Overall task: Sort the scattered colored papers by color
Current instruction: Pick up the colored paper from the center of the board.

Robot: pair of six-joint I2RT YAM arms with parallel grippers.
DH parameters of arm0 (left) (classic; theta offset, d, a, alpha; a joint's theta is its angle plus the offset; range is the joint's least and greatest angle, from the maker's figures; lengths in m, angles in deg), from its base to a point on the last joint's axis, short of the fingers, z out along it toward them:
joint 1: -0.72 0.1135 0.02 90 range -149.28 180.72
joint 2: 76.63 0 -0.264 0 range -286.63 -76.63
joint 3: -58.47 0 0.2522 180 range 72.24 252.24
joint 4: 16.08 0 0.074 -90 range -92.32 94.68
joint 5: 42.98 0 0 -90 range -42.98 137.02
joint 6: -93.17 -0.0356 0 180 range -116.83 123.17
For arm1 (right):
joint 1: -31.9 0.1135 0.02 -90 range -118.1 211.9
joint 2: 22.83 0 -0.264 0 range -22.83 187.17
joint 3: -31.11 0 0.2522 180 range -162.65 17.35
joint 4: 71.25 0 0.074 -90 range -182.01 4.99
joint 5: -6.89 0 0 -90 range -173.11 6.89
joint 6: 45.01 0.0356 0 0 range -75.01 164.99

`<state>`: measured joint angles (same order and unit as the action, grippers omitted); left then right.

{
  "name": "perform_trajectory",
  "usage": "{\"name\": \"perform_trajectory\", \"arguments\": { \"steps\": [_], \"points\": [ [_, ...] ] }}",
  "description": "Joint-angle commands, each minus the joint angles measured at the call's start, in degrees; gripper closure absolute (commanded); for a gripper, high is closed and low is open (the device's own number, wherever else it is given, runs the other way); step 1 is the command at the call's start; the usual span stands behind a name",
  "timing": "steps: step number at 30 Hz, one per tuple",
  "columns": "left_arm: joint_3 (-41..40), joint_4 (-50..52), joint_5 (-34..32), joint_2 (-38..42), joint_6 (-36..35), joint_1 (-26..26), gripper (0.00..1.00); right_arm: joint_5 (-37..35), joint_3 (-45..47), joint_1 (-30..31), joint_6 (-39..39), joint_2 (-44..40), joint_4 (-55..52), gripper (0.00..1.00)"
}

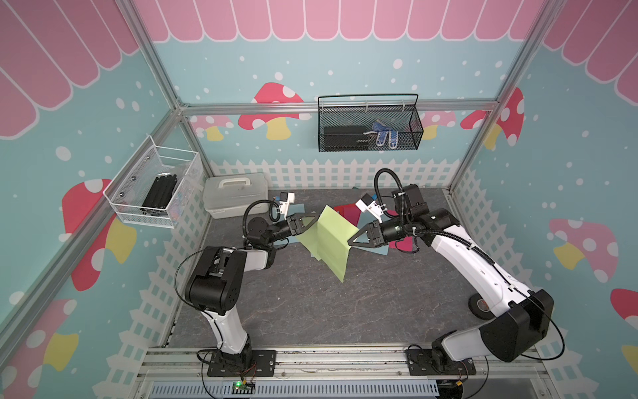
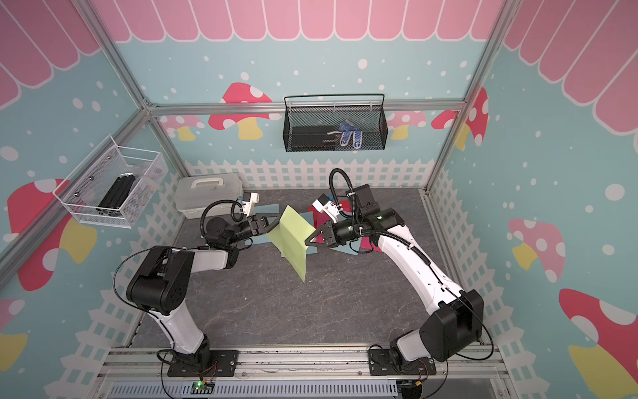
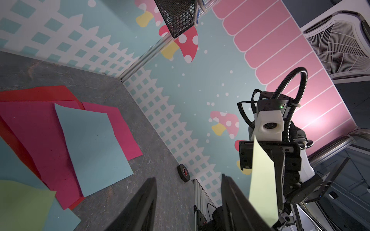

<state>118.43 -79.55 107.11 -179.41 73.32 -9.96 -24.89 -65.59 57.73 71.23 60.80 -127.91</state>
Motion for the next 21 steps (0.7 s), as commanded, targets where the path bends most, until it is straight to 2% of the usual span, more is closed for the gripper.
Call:
{"name": "perform_trajectory", "arguments": {
  "steps": [1, 6, 12, 21],
  "points": [
    [-0.8, -3.9, 1.6, 3.1, 2.1, -0.9, 0.46, 1.2, -2.2, 0.5, -0.3, 1.5, 0.3, 1.0],
    [-2.2, -3.8, 0.5, 5.1, 1.6, -0.6, 0.45, 1.2, -3.7, 0.5, -0.4, 2.3, 0.2, 1.0],
    [-2.0, -3.9, -0.1, 4.1, 1.9, 1.8, 0.45, 0.9, -4.2, 0.5, -0.7, 1.2, -0.8, 1.0],
    [-1.4, -3.9, 0.0, 3.5, 1.9, 2.4, 0.44, 1.0, -4.8, 0.5, -0.8, 0.4, -1.4, 1.0]
  ]
}}
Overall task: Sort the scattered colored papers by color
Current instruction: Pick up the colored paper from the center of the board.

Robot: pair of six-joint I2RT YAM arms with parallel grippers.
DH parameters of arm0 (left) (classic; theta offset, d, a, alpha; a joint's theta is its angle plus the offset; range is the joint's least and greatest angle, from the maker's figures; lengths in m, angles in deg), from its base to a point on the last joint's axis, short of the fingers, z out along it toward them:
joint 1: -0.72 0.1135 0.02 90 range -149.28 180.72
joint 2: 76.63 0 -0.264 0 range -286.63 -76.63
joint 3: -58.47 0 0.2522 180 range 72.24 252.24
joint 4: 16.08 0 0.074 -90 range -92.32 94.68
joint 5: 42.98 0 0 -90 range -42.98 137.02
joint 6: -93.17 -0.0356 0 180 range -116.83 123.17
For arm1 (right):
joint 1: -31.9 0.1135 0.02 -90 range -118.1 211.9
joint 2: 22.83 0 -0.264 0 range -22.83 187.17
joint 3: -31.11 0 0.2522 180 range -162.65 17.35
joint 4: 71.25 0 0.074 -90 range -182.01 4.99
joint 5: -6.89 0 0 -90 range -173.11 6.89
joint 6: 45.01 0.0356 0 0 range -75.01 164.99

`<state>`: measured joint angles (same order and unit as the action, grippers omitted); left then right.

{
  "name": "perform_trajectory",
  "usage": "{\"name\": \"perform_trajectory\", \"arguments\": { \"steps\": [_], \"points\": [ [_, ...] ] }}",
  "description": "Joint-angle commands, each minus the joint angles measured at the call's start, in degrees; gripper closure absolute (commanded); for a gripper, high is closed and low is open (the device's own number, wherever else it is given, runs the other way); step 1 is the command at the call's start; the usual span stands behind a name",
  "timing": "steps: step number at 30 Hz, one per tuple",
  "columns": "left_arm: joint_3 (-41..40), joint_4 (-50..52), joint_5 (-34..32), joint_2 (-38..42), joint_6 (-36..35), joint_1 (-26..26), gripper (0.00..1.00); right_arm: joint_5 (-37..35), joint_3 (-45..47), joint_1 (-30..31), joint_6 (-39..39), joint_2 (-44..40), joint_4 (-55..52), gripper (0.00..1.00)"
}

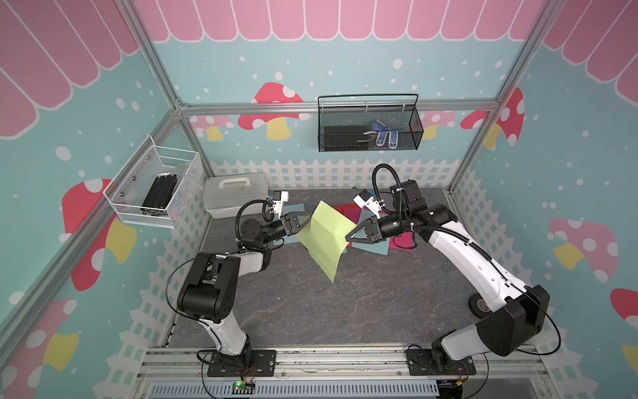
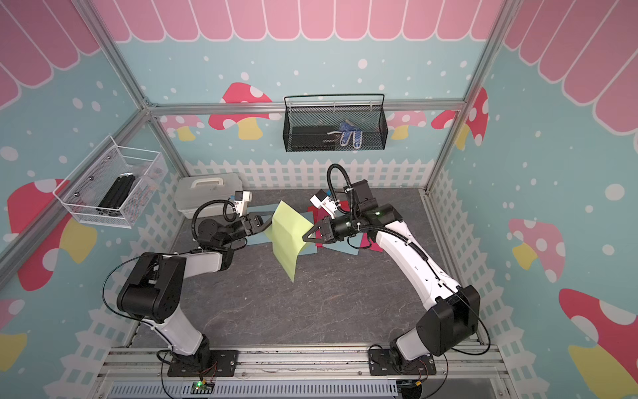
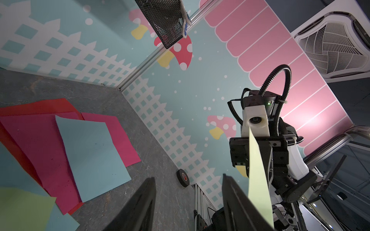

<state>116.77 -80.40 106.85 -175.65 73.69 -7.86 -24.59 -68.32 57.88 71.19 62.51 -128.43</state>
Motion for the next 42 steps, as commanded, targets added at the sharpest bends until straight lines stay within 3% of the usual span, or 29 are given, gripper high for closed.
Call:
{"name": "perform_trajectory", "arguments": {
  "steps": [1, 21, 29, 35, 42],
  "points": [
    [0.2, -3.0, 0.1, -0.4, 1.5, 0.3, 0.44, 0.7, -2.1, 0.4, -0.8, -1.3, -0.8, 1.0],
    [0.7, -3.0, 0.1, -0.7, 2.0, 1.3, 0.44, 0.5, -3.1, 0.4, -1.3, -1.4, -1.7, 1.0],
    [1.4, -3.0, 1.0, 0.4, 1.9, -0.4, 0.52, 0.7, -4.0, 0.4, -1.0, -0.5, -1.7, 1.0],
    [1.2, -3.0, 1.3, 1.2, 1.6, -2.1, 0.5, 0.8, -4.9, 0.4, -1.1, 0.4, -1.7, 1.0],
    [0.3, -3.0, 0.5, 1.4, 1.5, 0.1, 0.42, 0.4, -5.0, 0.5, -1.2, -0.2, -1.8, 1.0]
  ]
}}
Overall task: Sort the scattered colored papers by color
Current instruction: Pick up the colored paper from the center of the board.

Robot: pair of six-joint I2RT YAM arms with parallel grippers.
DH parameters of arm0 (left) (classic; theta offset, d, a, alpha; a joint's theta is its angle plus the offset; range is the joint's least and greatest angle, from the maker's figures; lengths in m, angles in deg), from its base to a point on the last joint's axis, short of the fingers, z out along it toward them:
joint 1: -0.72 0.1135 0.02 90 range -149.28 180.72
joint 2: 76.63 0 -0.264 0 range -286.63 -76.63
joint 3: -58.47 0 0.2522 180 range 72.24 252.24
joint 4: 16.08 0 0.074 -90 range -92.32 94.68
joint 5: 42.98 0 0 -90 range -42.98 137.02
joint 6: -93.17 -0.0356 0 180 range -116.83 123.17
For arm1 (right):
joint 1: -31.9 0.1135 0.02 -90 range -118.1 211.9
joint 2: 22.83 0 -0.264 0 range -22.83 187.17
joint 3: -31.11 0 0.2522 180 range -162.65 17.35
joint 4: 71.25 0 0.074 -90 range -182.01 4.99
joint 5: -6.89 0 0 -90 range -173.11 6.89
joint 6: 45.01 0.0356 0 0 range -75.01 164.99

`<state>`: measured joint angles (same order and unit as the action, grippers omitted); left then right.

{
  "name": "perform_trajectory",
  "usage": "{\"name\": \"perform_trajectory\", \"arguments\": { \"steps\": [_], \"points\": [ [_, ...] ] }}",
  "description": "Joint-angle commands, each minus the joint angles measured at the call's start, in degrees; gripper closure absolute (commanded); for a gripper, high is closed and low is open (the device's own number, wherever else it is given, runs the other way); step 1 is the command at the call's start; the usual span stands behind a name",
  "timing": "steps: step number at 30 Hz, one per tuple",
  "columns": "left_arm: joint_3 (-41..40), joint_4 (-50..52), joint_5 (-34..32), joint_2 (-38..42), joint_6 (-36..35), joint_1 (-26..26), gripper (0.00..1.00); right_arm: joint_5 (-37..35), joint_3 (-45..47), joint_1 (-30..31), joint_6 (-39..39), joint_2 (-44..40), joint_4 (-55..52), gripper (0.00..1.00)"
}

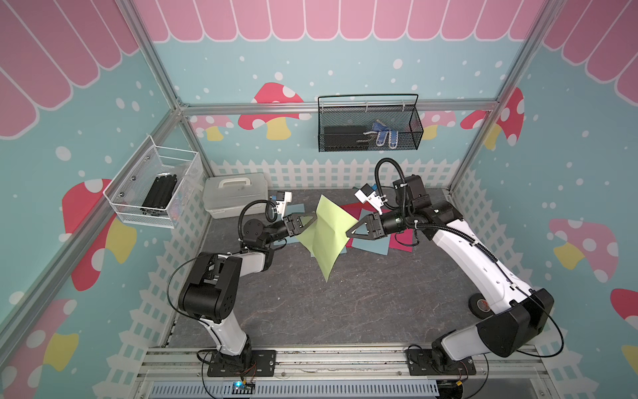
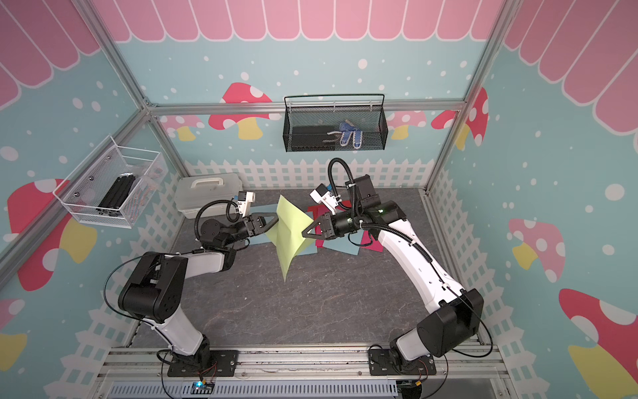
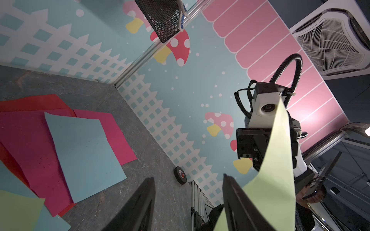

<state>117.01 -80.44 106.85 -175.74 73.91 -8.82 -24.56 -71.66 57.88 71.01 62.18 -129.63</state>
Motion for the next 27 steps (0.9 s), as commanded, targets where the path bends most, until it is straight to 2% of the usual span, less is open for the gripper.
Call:
{"name": "perform_trajectory", "arguments": {
  "steps": [1, 12, 27],
  "points": [
    [-0.1, -3.0, 0.4, 1.5, 1.3, 1.4, 0.42, 0.1, -1.6, 0.4, -1.1, 0.0, -0.7, 1.0],
    [-0.5, -3.0, 0.2, 2.6, 1.3, 2.2, 0.42, 0.7, -2.2, 0.5, -1.4, 0.3, -0.7, 1.0],
    [0.6, -3.0, 0.9, 4.8, 1.6, 0.3, 0.41, 1.4, -2.6, 0.5, -0.4, 1.8, 0.4, 1.0]
  ]
}}
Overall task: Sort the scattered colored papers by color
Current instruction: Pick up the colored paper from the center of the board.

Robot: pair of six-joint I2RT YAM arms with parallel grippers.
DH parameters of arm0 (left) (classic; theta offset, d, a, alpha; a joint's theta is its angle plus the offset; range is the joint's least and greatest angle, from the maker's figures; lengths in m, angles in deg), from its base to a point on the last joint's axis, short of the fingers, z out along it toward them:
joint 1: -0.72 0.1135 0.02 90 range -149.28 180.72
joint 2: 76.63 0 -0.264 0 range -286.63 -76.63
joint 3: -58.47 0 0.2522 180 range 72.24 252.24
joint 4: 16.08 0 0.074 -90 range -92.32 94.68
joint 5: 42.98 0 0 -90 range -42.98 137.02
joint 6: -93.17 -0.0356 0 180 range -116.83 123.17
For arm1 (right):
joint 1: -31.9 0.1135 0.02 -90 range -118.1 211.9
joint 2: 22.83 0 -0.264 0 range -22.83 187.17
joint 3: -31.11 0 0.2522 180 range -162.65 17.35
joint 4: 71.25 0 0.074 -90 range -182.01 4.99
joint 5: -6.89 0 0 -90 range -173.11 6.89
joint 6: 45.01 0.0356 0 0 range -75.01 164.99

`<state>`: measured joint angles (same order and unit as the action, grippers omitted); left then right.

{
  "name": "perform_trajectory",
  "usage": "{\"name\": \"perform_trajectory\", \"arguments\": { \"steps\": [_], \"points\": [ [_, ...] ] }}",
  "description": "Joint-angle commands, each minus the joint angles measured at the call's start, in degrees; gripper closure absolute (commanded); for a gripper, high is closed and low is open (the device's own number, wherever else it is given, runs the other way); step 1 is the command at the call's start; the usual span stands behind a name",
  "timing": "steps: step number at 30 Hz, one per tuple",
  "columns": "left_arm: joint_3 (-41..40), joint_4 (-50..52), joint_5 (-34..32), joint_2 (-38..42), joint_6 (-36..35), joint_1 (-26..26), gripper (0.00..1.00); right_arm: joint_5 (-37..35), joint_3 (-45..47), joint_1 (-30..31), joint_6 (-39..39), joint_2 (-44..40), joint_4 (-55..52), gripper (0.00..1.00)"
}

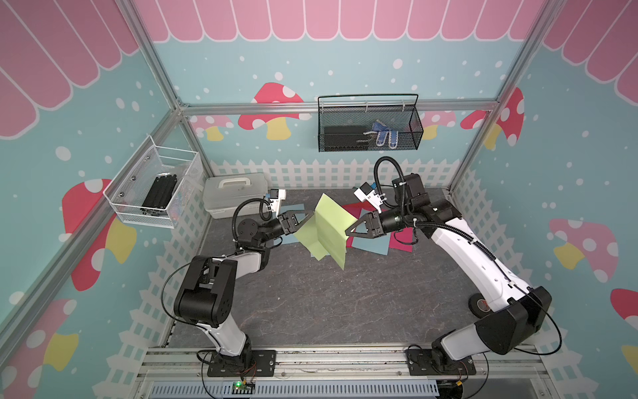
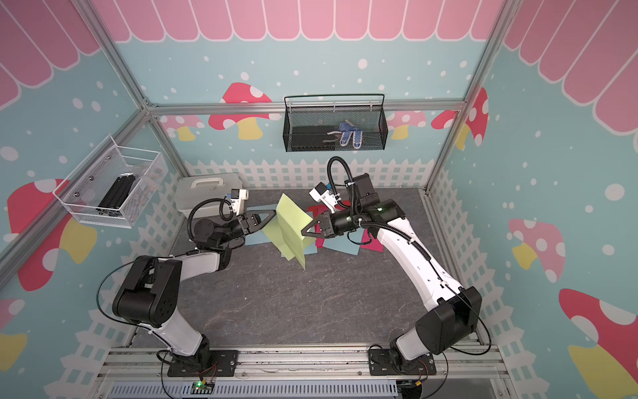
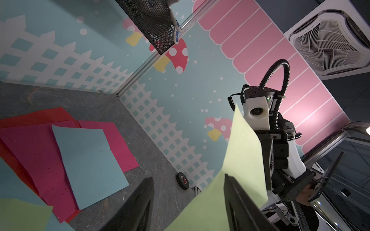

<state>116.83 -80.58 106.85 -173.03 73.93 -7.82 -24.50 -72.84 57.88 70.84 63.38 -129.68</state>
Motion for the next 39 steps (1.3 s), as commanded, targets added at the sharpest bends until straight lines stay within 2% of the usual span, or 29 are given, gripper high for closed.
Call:
{"name": "perform_trajectory", "arguments": {
  "steps": [1, 7, 13, 22, 26, 34, 39],
  "points": [
    [0.8, -2.9, 1.0, 2.4, 1.6, -1.0, 0.41, 1.4, -1.4, 0.5, -0.1, 0.7, 0.6, 1.0],
    [1.0, -2.8, 1.5, 2.0, 1.8, -1.8, 0.42, 1.8, -1.9, 0.7, 0.5, 1.1, 1.2, 1.0],
    [0.5, -2.9, 1.7, 1.5, 1.5, -2.6, 0.5, 3.4, -2.8, 0.8, 1.7, 1.5, 2.2, 1.0],
    [-0.6, -2.9, 2.0, 2.0, 1.2, -2.8, 0.63, 2.3, -3.3, 0.8, 1.9, 2.3, 2.0, 1.0],
    [-1.7, -2.9, 1.6, 2.4, 1.0, -2.4, 0.73, 1.0, -3.8, 0.8, 0.5, 2.3, 0.2, 1.0],
    [-3.3, -2.9, 1.4, 4.0, 1.1, -1.7, 0.84, -2.1, -4.4, 0.7, -2.5, 2.5, -3.9, 1.0],
    [-4.6, -2.9, 1.5, 5.5, 1.4, -1.6, 0.82, -4.5, -4.9, 0.7, -4.6, 3.0, -6.9, 1.0]
  ]
}}
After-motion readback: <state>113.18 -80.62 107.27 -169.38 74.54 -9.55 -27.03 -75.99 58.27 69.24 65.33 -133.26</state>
